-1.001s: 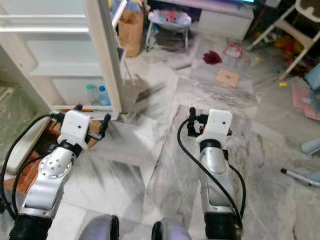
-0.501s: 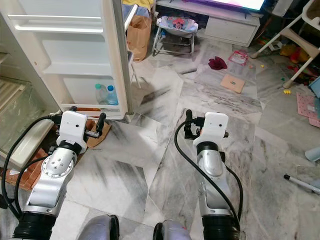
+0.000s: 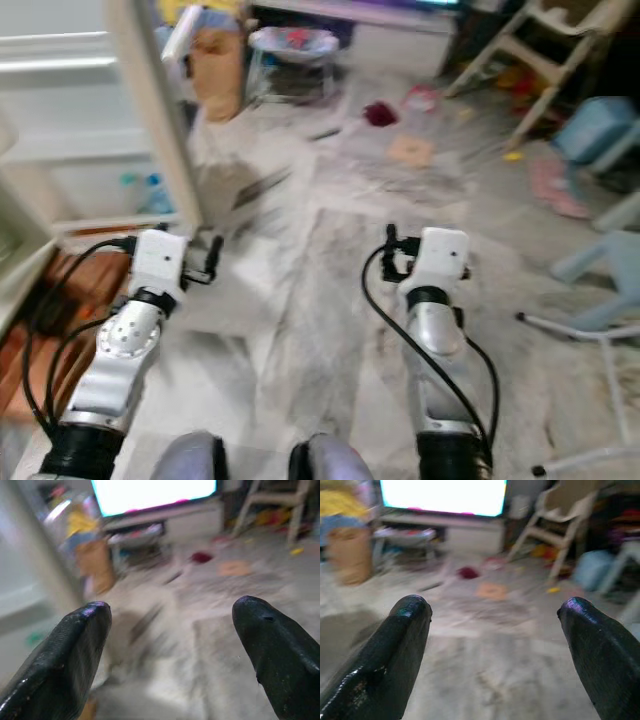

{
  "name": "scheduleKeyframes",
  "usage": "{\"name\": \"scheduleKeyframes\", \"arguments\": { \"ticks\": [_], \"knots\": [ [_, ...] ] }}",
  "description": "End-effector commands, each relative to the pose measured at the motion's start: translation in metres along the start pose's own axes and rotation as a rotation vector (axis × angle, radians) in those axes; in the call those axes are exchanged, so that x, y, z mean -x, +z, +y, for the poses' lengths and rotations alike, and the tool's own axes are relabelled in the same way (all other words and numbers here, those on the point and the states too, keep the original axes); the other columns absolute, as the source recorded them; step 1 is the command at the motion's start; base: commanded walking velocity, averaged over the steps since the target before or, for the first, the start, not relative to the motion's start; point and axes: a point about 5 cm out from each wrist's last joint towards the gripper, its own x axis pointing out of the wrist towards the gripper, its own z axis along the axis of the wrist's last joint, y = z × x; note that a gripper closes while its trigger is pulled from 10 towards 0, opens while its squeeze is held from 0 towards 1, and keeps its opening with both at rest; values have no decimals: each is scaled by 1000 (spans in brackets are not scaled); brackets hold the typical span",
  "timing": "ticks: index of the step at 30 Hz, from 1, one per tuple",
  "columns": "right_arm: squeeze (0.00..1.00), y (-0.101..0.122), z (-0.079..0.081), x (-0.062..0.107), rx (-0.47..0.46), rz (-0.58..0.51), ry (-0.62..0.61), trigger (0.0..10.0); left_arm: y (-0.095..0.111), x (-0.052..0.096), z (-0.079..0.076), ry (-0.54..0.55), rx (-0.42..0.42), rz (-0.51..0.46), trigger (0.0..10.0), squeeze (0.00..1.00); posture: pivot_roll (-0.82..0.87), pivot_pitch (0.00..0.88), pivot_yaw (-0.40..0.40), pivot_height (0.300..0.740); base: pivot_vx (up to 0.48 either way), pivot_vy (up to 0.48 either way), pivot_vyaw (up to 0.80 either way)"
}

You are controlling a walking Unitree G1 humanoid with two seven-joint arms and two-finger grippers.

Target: Restocking fridge

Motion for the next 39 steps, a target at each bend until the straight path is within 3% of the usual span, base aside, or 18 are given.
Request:
{"name": "scheduleKeyframes", "arguments": {
  "ticks": [1,39],
  "knots": [
    [0,3,6,1,11,-13,21,10000,2,0,1,-14,18,-16,10000,0,9,94,-69,740,465,0,-800],
    [0,15,18,-1,74,-97,80,10000,19,-7,-11,-74,109,-107,10000,0,-3,81,-70,740,472,0,-800]
  ]
}}
